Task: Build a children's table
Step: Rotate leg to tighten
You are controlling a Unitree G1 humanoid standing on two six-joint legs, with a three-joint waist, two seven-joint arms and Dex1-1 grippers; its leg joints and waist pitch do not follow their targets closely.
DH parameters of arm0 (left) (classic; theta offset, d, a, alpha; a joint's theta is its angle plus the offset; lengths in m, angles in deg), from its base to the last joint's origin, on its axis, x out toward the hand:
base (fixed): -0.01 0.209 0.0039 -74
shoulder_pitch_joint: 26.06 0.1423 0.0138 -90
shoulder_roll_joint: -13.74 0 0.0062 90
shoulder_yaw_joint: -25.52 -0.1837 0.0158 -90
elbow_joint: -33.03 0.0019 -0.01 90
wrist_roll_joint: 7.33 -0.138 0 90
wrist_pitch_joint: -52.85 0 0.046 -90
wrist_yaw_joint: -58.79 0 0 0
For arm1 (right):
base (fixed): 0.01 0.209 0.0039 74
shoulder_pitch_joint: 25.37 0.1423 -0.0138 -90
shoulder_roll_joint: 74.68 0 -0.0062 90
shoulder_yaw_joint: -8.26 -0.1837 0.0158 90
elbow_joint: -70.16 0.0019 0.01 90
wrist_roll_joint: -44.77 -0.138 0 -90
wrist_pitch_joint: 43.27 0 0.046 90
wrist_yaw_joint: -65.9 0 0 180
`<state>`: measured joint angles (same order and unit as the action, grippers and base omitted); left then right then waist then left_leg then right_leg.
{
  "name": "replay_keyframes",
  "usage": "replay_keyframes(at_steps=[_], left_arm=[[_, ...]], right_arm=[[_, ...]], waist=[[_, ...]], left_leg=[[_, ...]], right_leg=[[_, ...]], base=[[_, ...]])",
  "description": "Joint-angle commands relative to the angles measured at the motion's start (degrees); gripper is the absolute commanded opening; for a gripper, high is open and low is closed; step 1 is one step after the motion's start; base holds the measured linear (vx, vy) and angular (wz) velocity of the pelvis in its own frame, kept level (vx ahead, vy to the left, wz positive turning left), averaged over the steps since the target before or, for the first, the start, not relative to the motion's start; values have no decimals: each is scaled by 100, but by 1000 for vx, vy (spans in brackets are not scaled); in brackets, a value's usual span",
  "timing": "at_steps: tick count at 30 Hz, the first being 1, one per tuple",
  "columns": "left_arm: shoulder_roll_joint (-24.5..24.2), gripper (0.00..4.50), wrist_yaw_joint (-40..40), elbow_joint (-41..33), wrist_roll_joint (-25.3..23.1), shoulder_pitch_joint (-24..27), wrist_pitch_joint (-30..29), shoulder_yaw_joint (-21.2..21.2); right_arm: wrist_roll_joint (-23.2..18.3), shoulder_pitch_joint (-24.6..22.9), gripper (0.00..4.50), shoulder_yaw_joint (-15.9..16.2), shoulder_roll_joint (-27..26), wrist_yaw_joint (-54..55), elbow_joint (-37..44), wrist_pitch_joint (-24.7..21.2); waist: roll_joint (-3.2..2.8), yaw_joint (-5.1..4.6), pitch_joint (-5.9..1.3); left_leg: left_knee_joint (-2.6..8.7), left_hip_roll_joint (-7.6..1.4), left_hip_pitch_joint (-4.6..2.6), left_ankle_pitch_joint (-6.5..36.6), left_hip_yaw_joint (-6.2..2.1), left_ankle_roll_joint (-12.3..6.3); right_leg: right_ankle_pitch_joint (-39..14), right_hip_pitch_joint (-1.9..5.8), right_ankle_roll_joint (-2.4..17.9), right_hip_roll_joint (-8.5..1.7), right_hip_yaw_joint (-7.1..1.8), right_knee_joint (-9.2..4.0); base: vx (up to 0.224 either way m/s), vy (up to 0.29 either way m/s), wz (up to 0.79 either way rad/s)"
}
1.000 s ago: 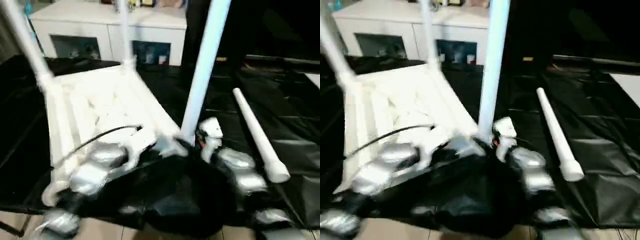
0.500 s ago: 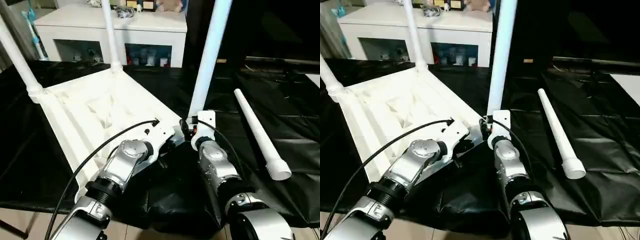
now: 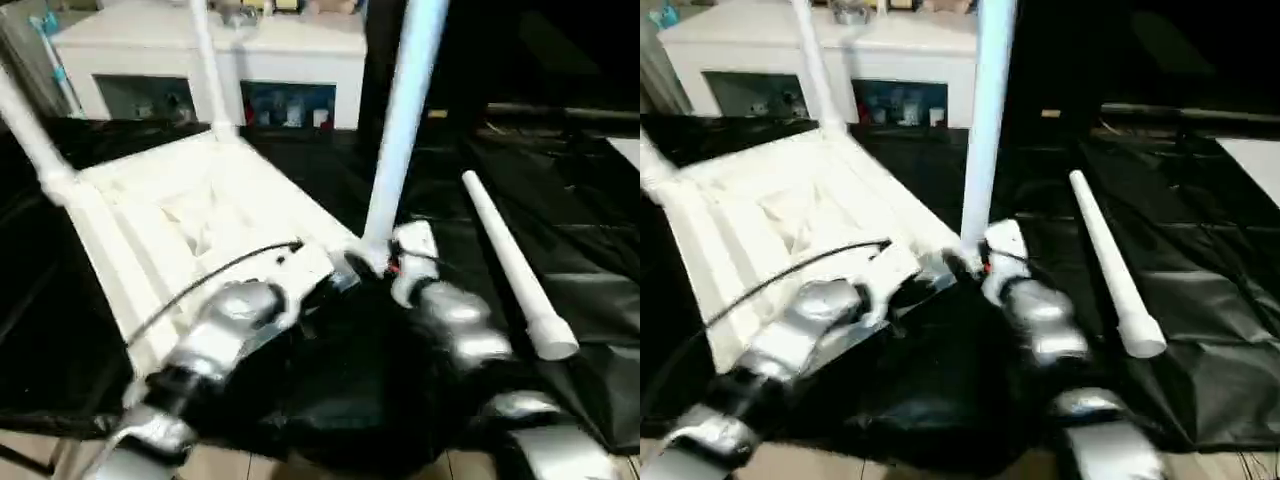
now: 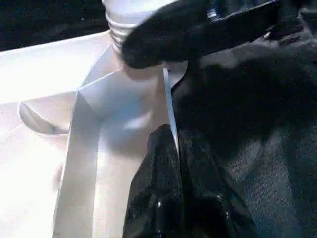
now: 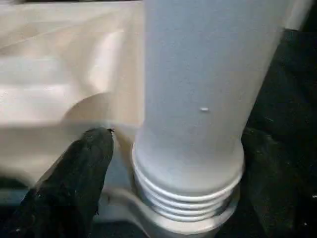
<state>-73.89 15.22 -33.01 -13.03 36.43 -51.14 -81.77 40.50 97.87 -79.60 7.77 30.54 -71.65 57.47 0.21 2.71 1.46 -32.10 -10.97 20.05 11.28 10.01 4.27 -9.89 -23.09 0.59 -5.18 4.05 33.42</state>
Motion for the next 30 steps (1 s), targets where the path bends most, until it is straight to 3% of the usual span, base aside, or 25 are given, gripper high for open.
replay_keyframes(at_steps=[1,5,7,9,11,14,20,25,26,30], left_arm=[[-232,0,-535,116,76,295,73,-191],[-691,0,-1537,-420,357,532,332,-371],[-914,0,-1920,-725,499,643,176,-454],[-1103,0,-2223,-970,626,726,46,-503],[-1256,0,-2449,-1119,704,767,-97,-533],[-1477,0,-2700,-1208,739,801,-112,-535],[-1593,0,-2739,-1217,762,767,-120,-499],[-1596,0,-2708,-1239,767,752,-135,-495],[-1582,0,-2685,-1234,771,745,-129,-482],[-1586,0,-2693,-1226,763,737,-128,-486]], right_arm=[[-43,-88,402,234,225,-842,396,20],[-300,-334,402,368,648,-1814,946,-150],[-465,-476,402,432,805,-2281,1259,-311],[-546,-583,402,488,943,-2656,1472,-464],[-589,-675,402,589,1077,-2999,1635,-577],[-522,-774,402,736,1274,-3375,1796,-563],[-488,-773,402,820,1327,-3523,1887,-652],[-464,-729,402,851,1282,-3491,1869,-652],[-472,-722,376,849,1269,-3495,1859,-663],[-492,-726,343,849,1277,-3529,1872,-682]], waist=[[93,60,-242],[79,98,-245],[59,111,-261],[27,160,-279],[28,197,-285],[44,251,-261],[65,225,-202],[95,225,-226],[96,229,-234],[95,231,-233]], left_leg=[[336,-195,86,1084,-24,-570],[299,-196,71,793,-6,-669],[292,-218,67,727,-16,-690],[257,-230,4,507,7,-775],[224,-235,16,256,18,-860],[234,-234,5,428,33,-827],[327,-235,-5,1187,0,-352],[297,-222,0,881,1,-361],[283,-217,3,776,4,-396],[272,-217,8,707,7,-472]], right_leg=[[-1760,263,931,-318,-231,-415],[-1056,270,1242,-286,-238,-315],[-765,295,1338,-283,-242,-253],[-184,268,1541,-244,-238,-183],[285,281,1677,-223,-232,-120],[-12,279,1655,-247,-230,-151],[-1199,283,1331,-292,-263,-274],[-801,295,1371,-284,-271,-225],[-641,301,1408,-281,-269,-205],[-495,308,1475,-276,-260,-190]], base=[[55,-21,-1],[27,-9,0],[0,0,0],[33,11,2],[52,27,1],[0,0,0],[0,0,0],[0,0,0],[0,0,0],[0,0,0]])
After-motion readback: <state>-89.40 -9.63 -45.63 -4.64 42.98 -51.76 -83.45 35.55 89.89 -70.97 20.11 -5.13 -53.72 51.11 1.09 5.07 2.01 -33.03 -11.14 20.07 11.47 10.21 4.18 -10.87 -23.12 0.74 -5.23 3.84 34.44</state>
